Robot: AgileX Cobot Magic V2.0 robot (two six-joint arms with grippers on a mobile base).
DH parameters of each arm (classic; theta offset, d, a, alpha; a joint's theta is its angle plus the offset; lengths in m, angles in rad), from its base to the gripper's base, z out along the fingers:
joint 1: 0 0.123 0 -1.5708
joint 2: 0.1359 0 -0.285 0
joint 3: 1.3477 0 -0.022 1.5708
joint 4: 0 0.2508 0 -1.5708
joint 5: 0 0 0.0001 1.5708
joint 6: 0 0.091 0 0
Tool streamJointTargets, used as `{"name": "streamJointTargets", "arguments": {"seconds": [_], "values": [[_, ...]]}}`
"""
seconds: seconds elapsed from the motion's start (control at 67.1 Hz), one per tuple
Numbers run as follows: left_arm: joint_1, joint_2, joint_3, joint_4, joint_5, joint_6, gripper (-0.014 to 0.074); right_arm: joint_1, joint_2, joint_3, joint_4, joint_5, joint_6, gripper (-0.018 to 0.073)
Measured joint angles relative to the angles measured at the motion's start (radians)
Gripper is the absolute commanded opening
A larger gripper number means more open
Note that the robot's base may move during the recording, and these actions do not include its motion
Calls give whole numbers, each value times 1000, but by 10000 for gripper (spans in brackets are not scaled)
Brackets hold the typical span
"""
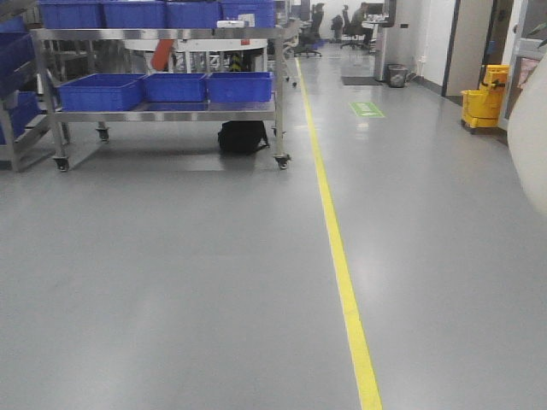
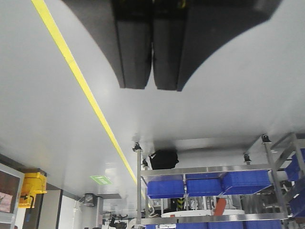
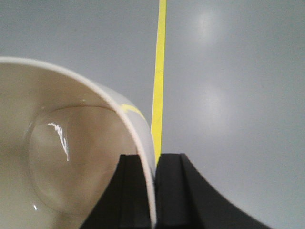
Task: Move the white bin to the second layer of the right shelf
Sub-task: 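Drive along the yellow floor line carrying the bin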
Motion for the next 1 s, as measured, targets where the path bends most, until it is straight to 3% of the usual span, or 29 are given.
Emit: {"name": "streamJointTargets", "arguments": {"seconds": [0.998], "values": [[0, 0, 0, 0, 0, 0, 85, 0, 0, 0, 0, 2, 0, 88]]}}
